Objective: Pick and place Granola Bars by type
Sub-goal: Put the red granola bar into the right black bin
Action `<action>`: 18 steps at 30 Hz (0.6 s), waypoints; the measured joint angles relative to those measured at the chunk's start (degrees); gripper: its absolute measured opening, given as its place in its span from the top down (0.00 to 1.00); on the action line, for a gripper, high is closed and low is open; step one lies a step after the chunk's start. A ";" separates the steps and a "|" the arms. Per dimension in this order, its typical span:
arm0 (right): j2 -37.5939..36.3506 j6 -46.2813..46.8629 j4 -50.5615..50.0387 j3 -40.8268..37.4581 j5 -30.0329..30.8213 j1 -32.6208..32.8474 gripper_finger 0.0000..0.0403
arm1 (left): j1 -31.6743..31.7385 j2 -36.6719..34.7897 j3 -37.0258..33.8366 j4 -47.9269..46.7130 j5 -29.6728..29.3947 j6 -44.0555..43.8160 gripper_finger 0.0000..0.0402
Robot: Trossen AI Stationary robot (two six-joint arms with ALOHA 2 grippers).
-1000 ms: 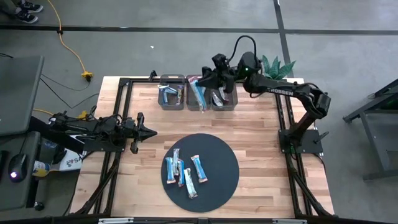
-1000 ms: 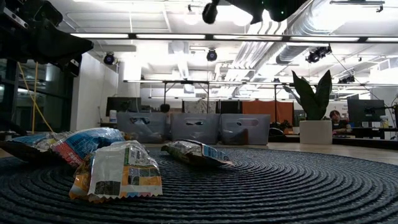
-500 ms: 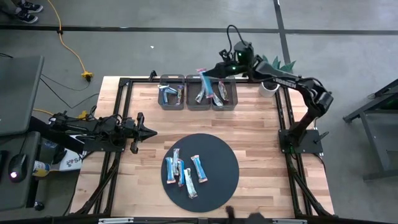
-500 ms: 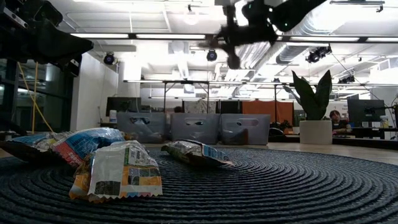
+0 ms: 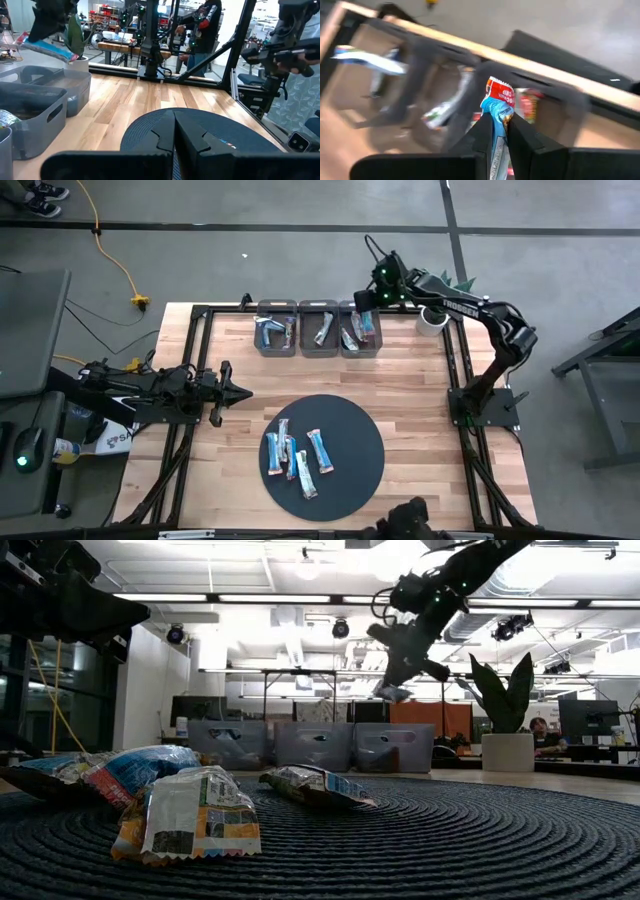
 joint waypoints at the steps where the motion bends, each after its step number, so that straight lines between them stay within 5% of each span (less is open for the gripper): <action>1: 0.26 -0.36 -0.44 -0.01 1.11 0.12 0.92 | 0.00 0.02 0.02 -0.02 -0.02 0.00 1.00; 18: 10.50 2.69 3.34 -0.09 3.77 2.71 0.92 | 0.00 0.00 0.00 0.00 0.00 0.00 1.00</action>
